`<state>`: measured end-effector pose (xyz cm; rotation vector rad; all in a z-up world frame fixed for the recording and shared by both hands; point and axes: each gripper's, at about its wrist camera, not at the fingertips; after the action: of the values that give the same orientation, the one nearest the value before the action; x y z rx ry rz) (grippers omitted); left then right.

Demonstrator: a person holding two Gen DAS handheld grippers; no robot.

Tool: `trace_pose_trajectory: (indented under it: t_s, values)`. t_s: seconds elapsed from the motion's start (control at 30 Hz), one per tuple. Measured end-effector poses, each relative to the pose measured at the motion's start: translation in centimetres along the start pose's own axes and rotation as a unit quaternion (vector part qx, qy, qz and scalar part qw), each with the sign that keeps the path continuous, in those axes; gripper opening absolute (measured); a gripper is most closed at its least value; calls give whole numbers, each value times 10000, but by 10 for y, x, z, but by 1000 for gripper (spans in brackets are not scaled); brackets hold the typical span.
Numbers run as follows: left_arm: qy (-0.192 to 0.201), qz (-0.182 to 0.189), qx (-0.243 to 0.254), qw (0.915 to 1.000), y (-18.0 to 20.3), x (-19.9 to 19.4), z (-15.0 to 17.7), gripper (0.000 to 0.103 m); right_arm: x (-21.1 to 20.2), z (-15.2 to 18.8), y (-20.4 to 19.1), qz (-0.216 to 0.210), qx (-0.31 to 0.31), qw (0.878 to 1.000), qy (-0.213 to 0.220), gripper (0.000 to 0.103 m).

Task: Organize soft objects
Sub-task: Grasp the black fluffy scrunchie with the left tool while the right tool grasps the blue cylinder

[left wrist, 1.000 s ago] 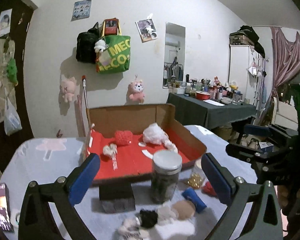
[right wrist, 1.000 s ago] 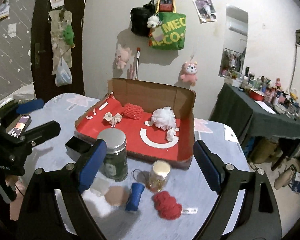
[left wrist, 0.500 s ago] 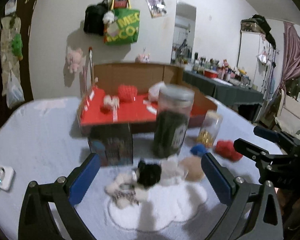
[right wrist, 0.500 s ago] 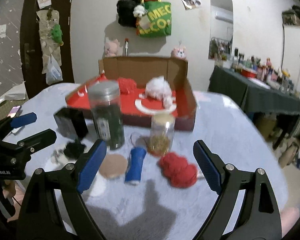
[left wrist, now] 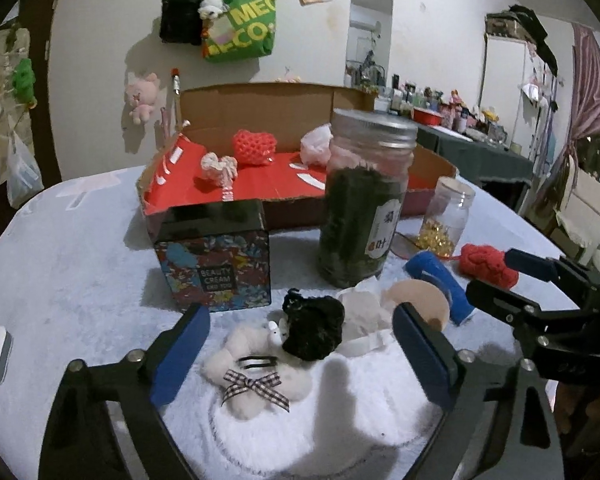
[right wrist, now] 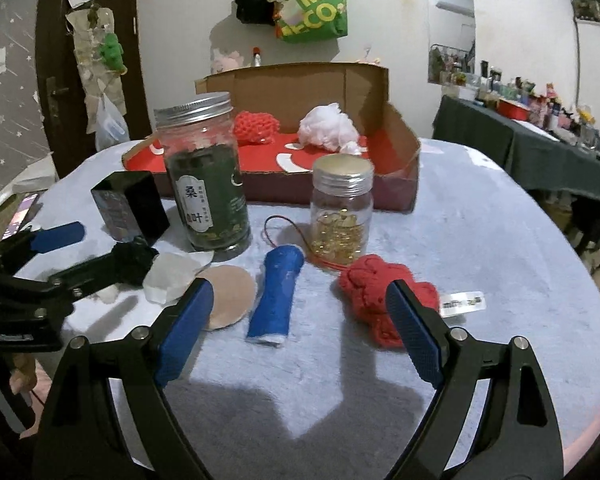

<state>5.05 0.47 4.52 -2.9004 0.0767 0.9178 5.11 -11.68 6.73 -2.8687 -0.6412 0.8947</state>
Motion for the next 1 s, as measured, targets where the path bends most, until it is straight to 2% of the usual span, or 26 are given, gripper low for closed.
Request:
trace_pose_trajectory:
  t_s: [0.07,0.13,0.23,0.3,0.33,0.37,0.4,0.43,0.47,0.5,0.53,0.6,0.8,1.0]
  values:
    - [-51,24,66,10000,0,4,-1,92,5,1,0,-18,-33,10000,-58,79]
    - [-90,34,129,9999,1,8,-2,90,10,1,3,-57,11,9999,-133,70]
    - [-188,87,196,9996,1,14,-3,83,17,3,9,-280,195,9991,-253,59]
    - [-264,124,215,9993,2,18,-2,79,22,4,12,-347,260,9986,-319,56]
    - [-301,155,234,9992,2,20,-2,73,24,5,13,-368,271,9983,-361,55]
    - [-342,195,255,9989,3,23,-2,61,26,6,14,-426,297,9979,-390,53]
    - [-389,251,268,9986,3,25,-2,53,29,7,16,-545,357,9970,-429,43]
    - [-475,337,280,9979,3,29,-2,39,30,8,18,-696,422,9956,-466,34]
    - [-509,371,273,9976,3,30,-1,37,30,9,18,-812,439,9947,-461,31]
    - [-483,370,266,9978,2,30,-1,36,30,9,19,-954,457,9933,-460,22]
    - [-445,375,286,9979,2,28,-1,30,28,9,19,-1025,497,9925,-433,20]
    - [-388,392,283,9981,3,23,-3,27,22,8,19,-995,467,9935,-292,17]
    - [-256,479,272,9982,4,11,-11,26,6,1,7,-1002,234,9947,-49,16]
    - [-139,505,306,9982,6,3,-15,26,1,-2,3,-1128,274,9932,-7,16]
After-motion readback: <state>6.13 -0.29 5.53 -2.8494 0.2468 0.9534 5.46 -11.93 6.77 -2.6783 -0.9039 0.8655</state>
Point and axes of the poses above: each gripper's, at about its wrist camera, not at the fingertips, and x roughly the way its jaws point, y to its right, z to its underside, and after that the axes turned 12 degrees about -z, right-handed
